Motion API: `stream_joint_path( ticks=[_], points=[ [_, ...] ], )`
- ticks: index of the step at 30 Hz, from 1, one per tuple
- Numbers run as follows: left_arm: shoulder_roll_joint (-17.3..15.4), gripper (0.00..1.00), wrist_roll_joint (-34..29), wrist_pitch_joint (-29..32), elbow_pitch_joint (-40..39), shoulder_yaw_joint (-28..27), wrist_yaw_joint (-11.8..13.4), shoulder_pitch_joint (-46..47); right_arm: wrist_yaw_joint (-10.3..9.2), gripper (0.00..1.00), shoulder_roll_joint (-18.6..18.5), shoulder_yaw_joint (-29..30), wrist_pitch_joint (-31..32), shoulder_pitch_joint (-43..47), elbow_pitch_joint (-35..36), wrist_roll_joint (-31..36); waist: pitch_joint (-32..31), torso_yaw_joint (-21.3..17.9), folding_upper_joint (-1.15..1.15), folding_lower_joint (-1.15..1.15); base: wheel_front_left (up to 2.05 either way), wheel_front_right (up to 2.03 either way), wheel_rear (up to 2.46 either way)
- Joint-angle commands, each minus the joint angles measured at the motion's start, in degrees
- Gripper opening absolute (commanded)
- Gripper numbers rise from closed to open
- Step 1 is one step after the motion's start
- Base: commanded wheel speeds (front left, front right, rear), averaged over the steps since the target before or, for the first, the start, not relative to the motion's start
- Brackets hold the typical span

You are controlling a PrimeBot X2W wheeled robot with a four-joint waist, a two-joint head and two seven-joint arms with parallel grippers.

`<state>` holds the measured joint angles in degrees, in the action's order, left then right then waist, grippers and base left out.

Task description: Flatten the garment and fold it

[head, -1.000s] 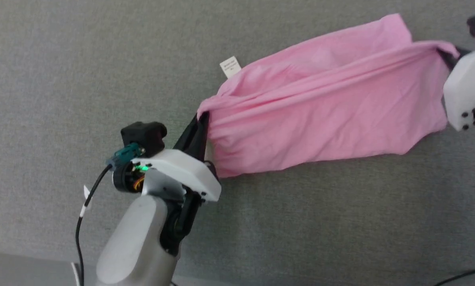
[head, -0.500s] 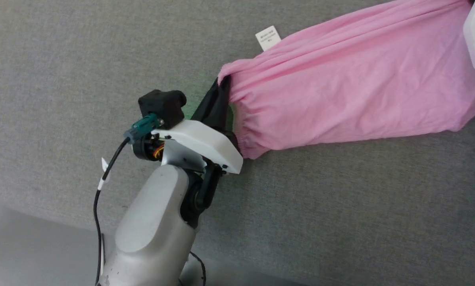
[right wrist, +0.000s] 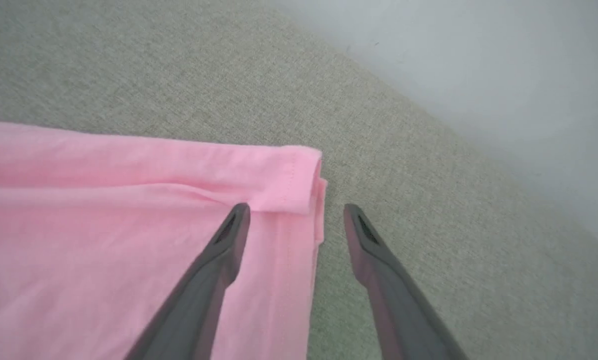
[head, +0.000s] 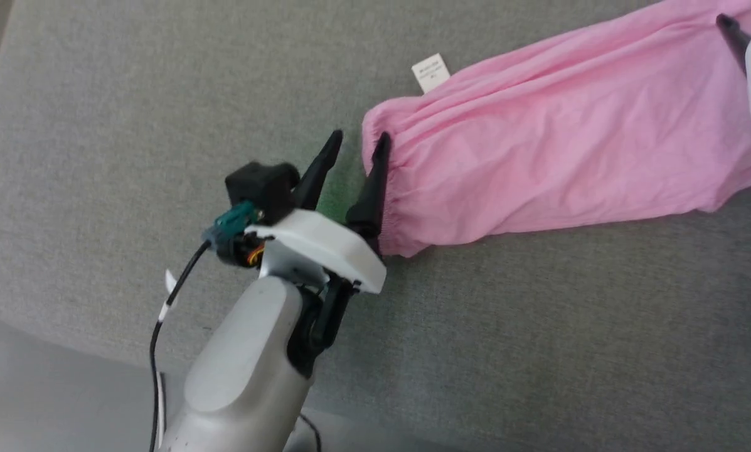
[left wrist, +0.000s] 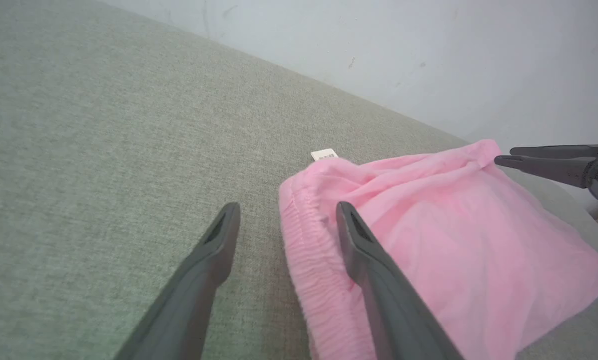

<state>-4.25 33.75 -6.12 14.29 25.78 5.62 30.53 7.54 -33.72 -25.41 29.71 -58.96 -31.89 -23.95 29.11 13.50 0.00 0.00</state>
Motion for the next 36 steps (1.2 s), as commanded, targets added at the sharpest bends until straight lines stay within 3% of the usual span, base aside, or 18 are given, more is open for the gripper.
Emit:
stream_joint_path(
  ticks=[1,10,19,27,31,36],
  points=[
    [-0.49,1.0,-0.33,-0.41,-0.25,0.04,0.08,-0.96,-0.05,1.0,0.18,0.66,-0.77,1.09,0.3,-0.48,-3.44,-1.55,0.0,0.0,0.0,0.0,0.0],
    [-2.84,1.0,-1.62,-3.13,-1.83,0.72,1.31,-7.76,-0.05,1.0,4.49,12.68,-13.43,16.57,5.49,-0.36,-12.53,-4.23,0.0,0.0,0.0,0.0,0.0],
    [-3.06,1.0,-3.59,-4.03,2.39,2.52,3.37,-10.57,-0.05,1.0,16.94,28.2,-23.83,35.63,18.09,6.08,-15.39,-7.1,0.0,0.0,0.0,0.0,0.0],
    [-2.27,1.0,-4.09,-2.18,10.31,1.66,8.16,-9.09,-0.05,1.0,26.82,31.44,-26.21,44.8,26.57,10.12,-14.78,-9.88,0.0,0.0,0.0,0.0,0.0],
    [-1.9,1.0,-3.46,0.19,13.62,1.83,8.91,-8.39,-0.05,1.0,28.28,30.63,-26.45,45.41,27.63,10.64,-14.13,-10.9,0.0,0.0,0.0,0.0,0.0],
    [-1.26,1.0,-2.11,5.02,17.41,3.26,7.96,-7.76,-0.05,1.0,28.71,29.91,-25.75,45.11,27.56,11.48,-13.58,-11.24,0.0,0.0,0.0,0.0,0.0]
  ],
)
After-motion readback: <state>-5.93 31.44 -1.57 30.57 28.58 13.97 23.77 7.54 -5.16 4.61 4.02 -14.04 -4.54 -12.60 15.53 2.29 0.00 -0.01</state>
